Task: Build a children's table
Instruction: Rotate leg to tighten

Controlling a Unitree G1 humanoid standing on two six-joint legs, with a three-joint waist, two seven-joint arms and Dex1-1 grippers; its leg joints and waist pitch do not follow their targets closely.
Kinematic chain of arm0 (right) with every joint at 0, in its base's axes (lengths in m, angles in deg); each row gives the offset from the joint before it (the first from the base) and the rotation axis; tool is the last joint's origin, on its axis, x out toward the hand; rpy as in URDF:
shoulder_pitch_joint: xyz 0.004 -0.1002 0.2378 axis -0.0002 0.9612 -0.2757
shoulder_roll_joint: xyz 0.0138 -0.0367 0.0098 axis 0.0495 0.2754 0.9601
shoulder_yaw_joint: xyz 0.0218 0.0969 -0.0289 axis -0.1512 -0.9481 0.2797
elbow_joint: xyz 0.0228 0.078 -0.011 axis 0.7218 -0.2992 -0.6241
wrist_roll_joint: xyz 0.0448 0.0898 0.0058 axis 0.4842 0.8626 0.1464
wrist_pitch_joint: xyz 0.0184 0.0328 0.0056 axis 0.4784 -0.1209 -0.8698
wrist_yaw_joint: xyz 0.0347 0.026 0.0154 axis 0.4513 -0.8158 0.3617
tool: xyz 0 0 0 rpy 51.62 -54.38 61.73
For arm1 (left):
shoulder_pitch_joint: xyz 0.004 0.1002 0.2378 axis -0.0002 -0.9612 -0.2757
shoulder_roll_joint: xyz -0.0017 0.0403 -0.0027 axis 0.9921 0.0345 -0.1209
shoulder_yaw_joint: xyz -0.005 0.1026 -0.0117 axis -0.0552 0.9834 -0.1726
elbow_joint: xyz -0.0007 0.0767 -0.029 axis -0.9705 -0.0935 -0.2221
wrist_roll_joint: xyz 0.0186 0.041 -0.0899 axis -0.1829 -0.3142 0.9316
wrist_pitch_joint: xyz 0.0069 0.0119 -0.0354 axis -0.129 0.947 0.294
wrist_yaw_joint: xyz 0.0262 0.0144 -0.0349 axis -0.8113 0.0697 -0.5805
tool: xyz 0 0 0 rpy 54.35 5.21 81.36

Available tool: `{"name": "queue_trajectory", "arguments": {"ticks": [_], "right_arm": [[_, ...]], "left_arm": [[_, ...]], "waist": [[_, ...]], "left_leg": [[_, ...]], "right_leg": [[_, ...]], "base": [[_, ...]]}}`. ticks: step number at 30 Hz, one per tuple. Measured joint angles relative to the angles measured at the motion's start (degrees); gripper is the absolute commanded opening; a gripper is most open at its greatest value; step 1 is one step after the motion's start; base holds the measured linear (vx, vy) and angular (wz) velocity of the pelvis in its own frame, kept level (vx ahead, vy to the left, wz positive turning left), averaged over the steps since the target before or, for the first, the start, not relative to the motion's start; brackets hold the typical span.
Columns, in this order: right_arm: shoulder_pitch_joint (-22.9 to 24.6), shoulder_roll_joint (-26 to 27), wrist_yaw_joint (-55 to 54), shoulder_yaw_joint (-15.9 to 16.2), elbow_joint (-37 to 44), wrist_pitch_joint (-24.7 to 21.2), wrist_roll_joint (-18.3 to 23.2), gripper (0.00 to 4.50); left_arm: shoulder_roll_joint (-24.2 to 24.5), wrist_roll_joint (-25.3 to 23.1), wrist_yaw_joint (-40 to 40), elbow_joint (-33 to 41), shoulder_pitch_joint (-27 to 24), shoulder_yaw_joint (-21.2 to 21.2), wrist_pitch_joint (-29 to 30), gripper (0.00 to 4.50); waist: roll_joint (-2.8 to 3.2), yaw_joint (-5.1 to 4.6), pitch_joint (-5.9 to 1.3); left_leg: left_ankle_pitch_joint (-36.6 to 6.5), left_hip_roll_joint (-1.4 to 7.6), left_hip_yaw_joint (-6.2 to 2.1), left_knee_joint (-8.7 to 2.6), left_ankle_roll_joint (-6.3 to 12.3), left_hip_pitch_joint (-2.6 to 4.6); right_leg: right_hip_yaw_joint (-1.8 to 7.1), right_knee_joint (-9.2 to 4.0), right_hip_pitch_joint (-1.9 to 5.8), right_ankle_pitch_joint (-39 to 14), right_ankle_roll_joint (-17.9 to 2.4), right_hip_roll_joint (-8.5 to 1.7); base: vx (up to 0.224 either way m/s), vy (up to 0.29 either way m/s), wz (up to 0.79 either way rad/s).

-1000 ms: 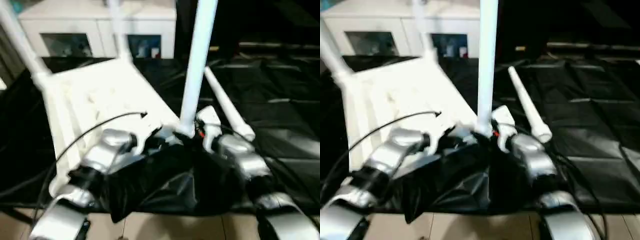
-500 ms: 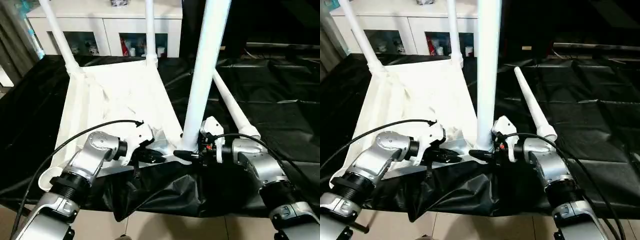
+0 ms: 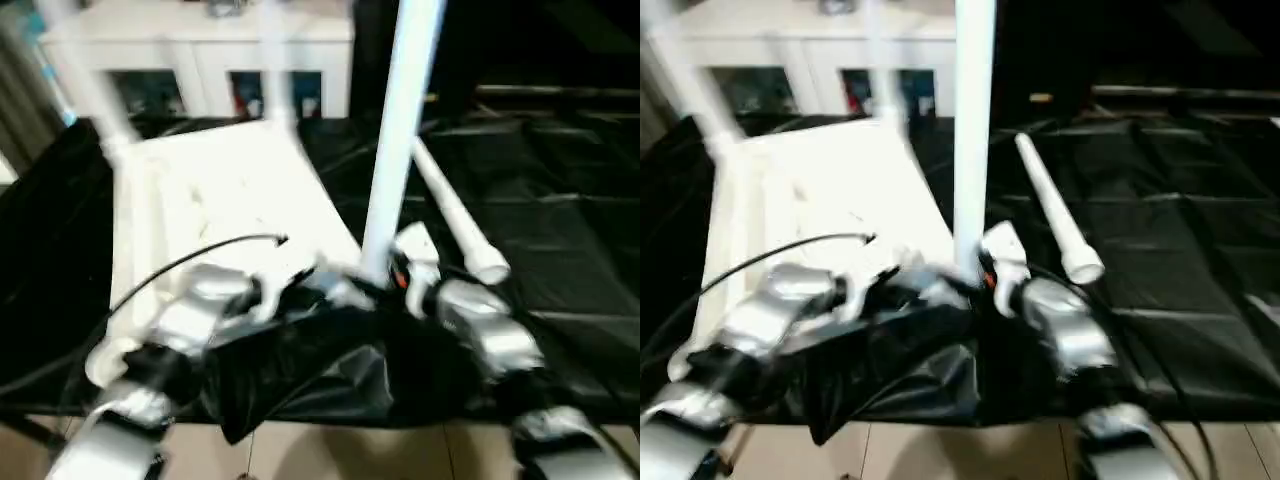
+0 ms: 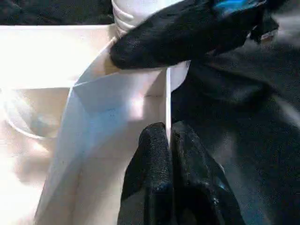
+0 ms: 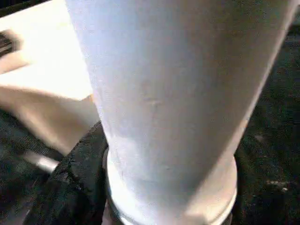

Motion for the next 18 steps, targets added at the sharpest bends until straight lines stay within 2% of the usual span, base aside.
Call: {"name": "queue_trajectory", "arguments": {"ticks": [3, 6, 8, 13, 18], "right_arm": [[-2.24, 2.5, -8.22, -1.44, -3.68, 0.72, -0.92, 2.81], [-3.08, 2.95, -10.17, -1.86, -5.53, 1.89, -1.86, 2.81], [-3.07, 2.98, -9.74, -2.27, -5.76, 2.26, -1.74, 3.37], [-3.04, 2.4, -4.97, -2.45, -5.72, 2.6, -1.4, 3.92], [-1.91, -1.02, 5.4, -0.43, -3.7, 3.57, -0.15, 3.98]], "left_arm": [[-3.27, -0.82, -5.23, -3.21, 1.83, -0.38, 0.42, 0.0], [-4.44, -1.2, -6.81, -4.36, 2.43, -0.41, 0.41, 0.0], [-4.48, -1.2, -6.81, -4.37, 2.43, -0.41, 0.36, 0.0], [-3.59, -1.1, -4.21, -3.84, 1.9, -0.96, -0.15, 0.0], [-0.67, -0.14, 1.53, -0.83, -0.16, -0.67, -1.94, 0.0]], "waist": [[0.12, -0.13, -0.07], [0.25, -0.06, -0.17], [0.28, -0.04, -0.19], [0.38, -0.31, -0.24], [0.4, -0.4, -0.25]], "left_leg": [[0.0, -0.04, -0.01, -0.03, 0.0, 0.13], [0.0, -0.06, -0.02, -0.1, 0.01, 0.17], [0.0, -0.06, -0.03, -0.11, 0.01, 0.14], [0.0, -0.05, -0.07, -0.2, 0.02, 0.07], [0.0, -0.01, -0.04, -0.52, 0.01, -0.11]], "right_leg": [[0.02, -0.09, 0.17, -0.02, 0.03, -0.01], [0.02, -0.25, 0.31, -0.03, 0.04, -0.02], [0.02, -0.32, 0.34, -0.03, 0.04, -0.02], [0.01, -0.43, 0.34, -0.02, 0.04, -0.02], [-0.04, -0.41, 0.26, 0.0, 0.02, 0.03]], "base": [[0.0, 0.0, 0.0], [0.0, 0.0, 0.0], [0.0, 0.0, 0.0], [0.0, 0.0, 0.0], [0.0, 0.0, 0.0]]}}
